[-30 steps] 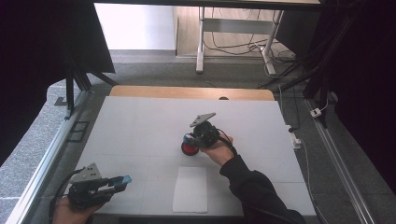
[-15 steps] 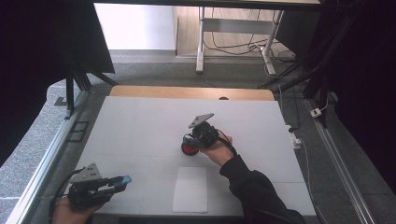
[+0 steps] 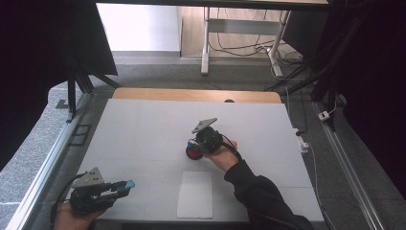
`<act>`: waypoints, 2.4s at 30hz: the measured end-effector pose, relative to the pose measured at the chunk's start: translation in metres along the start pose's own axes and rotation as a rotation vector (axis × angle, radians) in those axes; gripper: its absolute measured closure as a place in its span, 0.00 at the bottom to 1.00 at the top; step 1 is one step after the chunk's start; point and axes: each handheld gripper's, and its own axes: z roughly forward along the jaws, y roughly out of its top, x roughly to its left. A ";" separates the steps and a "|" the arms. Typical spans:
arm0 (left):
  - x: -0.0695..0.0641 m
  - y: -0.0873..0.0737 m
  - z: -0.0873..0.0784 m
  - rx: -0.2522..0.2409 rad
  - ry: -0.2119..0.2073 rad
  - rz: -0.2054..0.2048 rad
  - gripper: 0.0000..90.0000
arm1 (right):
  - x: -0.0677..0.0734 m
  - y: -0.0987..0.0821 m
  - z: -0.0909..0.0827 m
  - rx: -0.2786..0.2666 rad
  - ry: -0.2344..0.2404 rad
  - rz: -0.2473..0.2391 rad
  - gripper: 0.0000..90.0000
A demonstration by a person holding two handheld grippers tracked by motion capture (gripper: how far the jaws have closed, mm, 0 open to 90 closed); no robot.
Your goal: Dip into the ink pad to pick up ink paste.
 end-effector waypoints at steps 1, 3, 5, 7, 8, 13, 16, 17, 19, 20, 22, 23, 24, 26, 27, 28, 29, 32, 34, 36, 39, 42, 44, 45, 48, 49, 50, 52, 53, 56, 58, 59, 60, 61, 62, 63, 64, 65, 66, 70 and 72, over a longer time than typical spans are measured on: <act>0.000 0.000 0.000 0.000 0.000 0.000 0.76 | 0.001 0.000 0.000 -0.001 -0.002 -0.004 0.79; 0.000 0.000 0.000 0.001 0.001 0.000 0.76 | 0.002 0.000 0.000 0.001 -0.009 -0.009 0.79; 0.000 0.000 0.000 0.001 0.001 -0.001 0.76 | 0.001 0.000 0.001 -0.002 -0.006 -0.005 0.80; 0.000 0.000 0.000 0.001 0.001 -0.002 0.76 | -0.001 0.000 0.001 -0.002 0.005 0.018 0.80; 0.000 0.000 0.000 0.001 0.000 -0.003 0.76 | -0.003 -0.001 0.001 -0.006 0.014 0.028 0.79; 0.000 0.000 0.000 0.002 0.000 -0.005 0.76 | -0.012 -0.004 0.001 -0.027 0.057 0.094 0.80; 0.001 0.000 0.000 0.002 0.000 -0.006 0.76 | -0.016 -0.006 0.001 -0.039 0.077 0.128 0.79; 0.000 0.000 0.000 0.002 0.000 -0.005 0.76 | -0.017 -0.007 0.001 -0.040 0.083 0.138 0.80; 0.000 0.000 0.000 0.004 0.002 -0.003 0.76 | -0.019 -0.008 0.002 -0.047 0.095 0.161 0.80; 0.000 0.000 0.000 0.003 0.002 -0.003 0.76 | -0.020 -0.008 0.002 -0.051 0.097 0.169 0.80; 0.000 0.000 0.000 0.004 0.003 -0.003 0.76 | -0.021 -0.009 0.002 -0.054 0.101 0.177 0.80; 0.000 0.000 0.000 0.003 0.002 -0.004 0.76 | -0.021 -0.009 0.002 -0.054 0.100 0.177 0.80; 0.000 0.000 0.000 0.003 0.002 -0.005 0.76 | -0.020 -0.009 0.002 -0.051 0.097 0.173 0.80; 0.000 0.000 0.000 0.004 0.002 -0.004 0.76 | -0.017 -0.008 0.002 -0.049 0.085 0.155 0.80; 0.000 0.000 0.000 0.004 0.002 -0.004 0.76 | -0.015 -0.007 0.002 -0.044 0.072 0.140 0.80; 0.000 0.000 0.000 0.003 0.003 -0.004 0.76 | -0.013 -0.006 0.002 -0.037 0.059 0.122 0.80; 0.000 0.000 0.000 0.004 0.003 -0.003 0.76 | -0.010 -0.005 0.002 -0.032 0.045 0.106 0.80; 0.000 0.000 0.000 0.004 0.004 -0.001 0.76 | -0.002 -0.002 0.001 -0.016 0.004 0.061 0.80; 0.000 0.000 0.001 0.004 0.002 0.000 0.76 | 0.001 -0.002 0.002 -0.015 -0.008 0.039 0.79; 0.000 0.000 0.001 0.004 0.003 0.001 0.76 | 0.002 -0.002 0.002 -0.014 -0.016 0.030 0.79; 0.000 0.000 0.001 0.004 0.002 0.001 0.76 | 0.002 -0.001 0.001 -0.008 -0.014 0.021 0.79; 0.000 0.000 0.000 0.003 -0.002 0.002 0.76 | 0.001 -0.002 0.001 -0.011 -0.005 0.026 0.79; 0.000 0.000 0.000 0.002 -0.003 0.005 0.76 | -0.002 -0.003 0.001 -0.018 0.006 0.039 0.79; 0.000 0.000 0.000 0.003 -0.004 0.007 0.76 | -0.003 -0.004 0.001 -0.022 0.013 0.047 0.79; 0.000 0.000 0.000 0.003 -0.008 0.007 0.76 | -0.006 -0.005 0.000 -0.035 0.027 0.073 0.79; 0.000 0.000 0.000 0.003 -0.009 0.006 0.76 | -0.006 -0.005 0.000 -0.036 0.029 0.078 0.79; 0.000 0.000 0.000 0.003 -0.009 0.006 0.76 | -0.006 -0.006 0.000 -0.038 0.030 0.078 0.79; 0.000 0.000 0.000 0.002 -0.011 0.006 0.76 | -0.006 -0.006 0.000 -0.040 0.028 0.073 0.79; 0.000 0.000 0.000 0.003 -0.011 0.007 0.76 | -0.006 -0.006 0.000 -0.040 0.026 0.070 0.79; 0.000 0.000 0.000 0.003 -0.011 0.010 0.76 | -0.005 -0.005 -0.001 -0.048 0.035 0.068 0.79; 0.000 0.000 0.000 0.003 -0.015 0.007 0.76 | -0.004 -0.005 -0.004 -0.053 0.039 0.067 0.79; 0.000 0.000 0.000 0.003 -0.015 0.004 0.76 | -0.004 -0.004 -0.006 -0.058 0.042 0.070 0.79; 0.001 0.000 0.000 0.002 -0.015 0.002 0.76 | -0.003 -0.004 -0.007 -0.064 0.047 0.067 0.79; 0.001 0.000 0.000 0.000 -0.015 0.000 0.76 | -0.003 -0.004 -0.009 -0.069 0.051 0.064 0.79; 0.001 0.000 0.000 -0.001 -0.015 -0.002 0.76 | -0.002 -0.003 -0.011 -0.072 0.058 0.066 0.79; 0.001 0.000 0.000 -0.002 -0.015 -0.003 0.76 | -0.001 -0.003 -0.013 -0.076 0.064 0.062 0.79; 0.001 0.000 0.000 -0.001 -0.015 -0.004 0.76 | -0.001 -0.003 -0.016 -0.075 0.067 0.048 0.79; 0.001 0.000 0.000 -0.001 -0.015 -0.005 0.76 | 0.000 -0.003 -0.018 -0.078 0.068 0.040 0.79; 0.001 0.000 -0.001 -0.002 -0.015 -0.005 0.76 | 0.001 -0.003 -0.020 -0.084 0.071 0.043 0.79; 0.002 -0.001 -0.001 -0.006 -0.018 -0.008 0.76 | 0.003 -0.003 -0.028 -0.112 0.089 0.056 0.79; 0.002 -0.001 -0.001 -0.006 -0.018 -0.011 0.76 | 0.004 -0.003 -0.032 -0.117 0.092 0.053 0.79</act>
